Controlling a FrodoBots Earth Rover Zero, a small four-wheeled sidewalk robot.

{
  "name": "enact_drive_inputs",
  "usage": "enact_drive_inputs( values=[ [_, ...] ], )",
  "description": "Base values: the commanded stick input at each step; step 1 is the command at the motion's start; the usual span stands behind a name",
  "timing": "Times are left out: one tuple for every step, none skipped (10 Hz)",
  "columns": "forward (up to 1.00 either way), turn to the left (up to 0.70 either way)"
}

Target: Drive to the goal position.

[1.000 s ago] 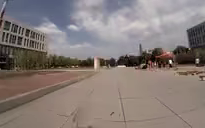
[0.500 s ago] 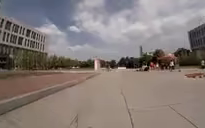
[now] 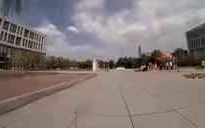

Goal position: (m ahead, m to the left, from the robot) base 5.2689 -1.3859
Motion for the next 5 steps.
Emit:
enact_drive_inputs(
  values=[
    [0.06,0.01],
    [0.05,0.01],
    [0.0,0.0],
    [0.0,0.0],
    [0.0,0.0]
  ],
)
